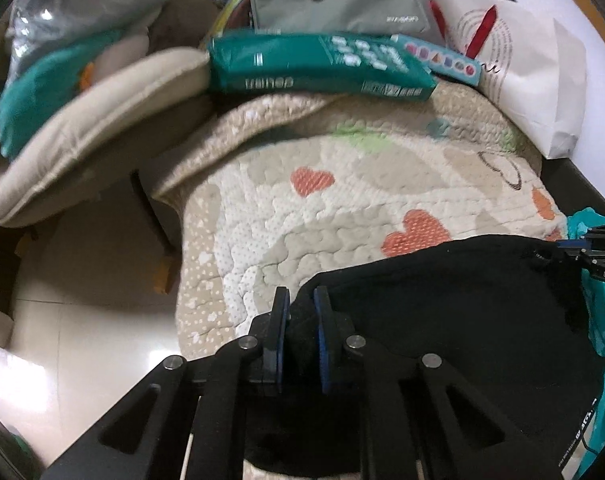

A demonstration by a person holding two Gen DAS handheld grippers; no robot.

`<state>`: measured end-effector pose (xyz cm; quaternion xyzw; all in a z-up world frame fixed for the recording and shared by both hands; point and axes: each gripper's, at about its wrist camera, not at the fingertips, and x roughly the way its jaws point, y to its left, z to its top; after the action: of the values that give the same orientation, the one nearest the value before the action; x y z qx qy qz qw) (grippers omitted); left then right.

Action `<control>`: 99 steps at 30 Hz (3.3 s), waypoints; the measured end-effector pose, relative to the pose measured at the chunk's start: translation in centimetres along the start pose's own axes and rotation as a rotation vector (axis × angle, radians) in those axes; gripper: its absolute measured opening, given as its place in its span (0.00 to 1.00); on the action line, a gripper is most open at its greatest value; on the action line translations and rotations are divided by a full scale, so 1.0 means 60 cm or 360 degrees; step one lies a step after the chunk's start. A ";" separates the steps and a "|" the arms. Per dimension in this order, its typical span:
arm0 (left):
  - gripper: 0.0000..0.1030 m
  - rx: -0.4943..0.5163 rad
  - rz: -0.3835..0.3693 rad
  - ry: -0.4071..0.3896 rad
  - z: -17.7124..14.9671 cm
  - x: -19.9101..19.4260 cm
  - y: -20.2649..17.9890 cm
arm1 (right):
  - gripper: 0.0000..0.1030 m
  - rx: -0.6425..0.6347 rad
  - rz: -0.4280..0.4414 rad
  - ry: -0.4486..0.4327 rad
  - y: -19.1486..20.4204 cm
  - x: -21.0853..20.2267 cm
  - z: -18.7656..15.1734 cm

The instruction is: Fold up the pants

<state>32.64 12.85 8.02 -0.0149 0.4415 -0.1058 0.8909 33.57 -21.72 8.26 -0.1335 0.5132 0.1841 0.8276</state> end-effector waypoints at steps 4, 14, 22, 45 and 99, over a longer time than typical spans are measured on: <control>0.11 0.0025 0.0016 -0.0047 -0.014 -0.053 -0.014 | 0.09 0.0023 -0.0015 -0.0022 0.013 -0.036 -0.017; 0.11 0.0016 0.0031 -0.0139 -0.081 -0.161 -0.042 | 0.09 0.0013 -0.0071 -0.0044 0.062 -0.114 -0.078; 0.11 -0.0027 0.0041 -0.0196 -0.153 -0.231 -0.059 | 0.09 -0.0009 -0.0079 -0.0014 0.104 -0.151 -0.150; 0.16 -0.0024 0.0296 0.0059 -0.379 -0.248 -0.092 | 0.09 -0.0419 -0.0165 0.0425 0.250 -0.108 -0.353; 0.56 -0.1275 0.0495 -0.0355 -0.338 -0.340 0.193 | 0.11 -0.0712 0.0462 0.0123 0.704 0.055 -0.052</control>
<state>6.68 29.65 10.25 -0.3037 0.3457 0.2111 0.8624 13.77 15.42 2.58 -0.2450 0.5049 0.4045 0.7221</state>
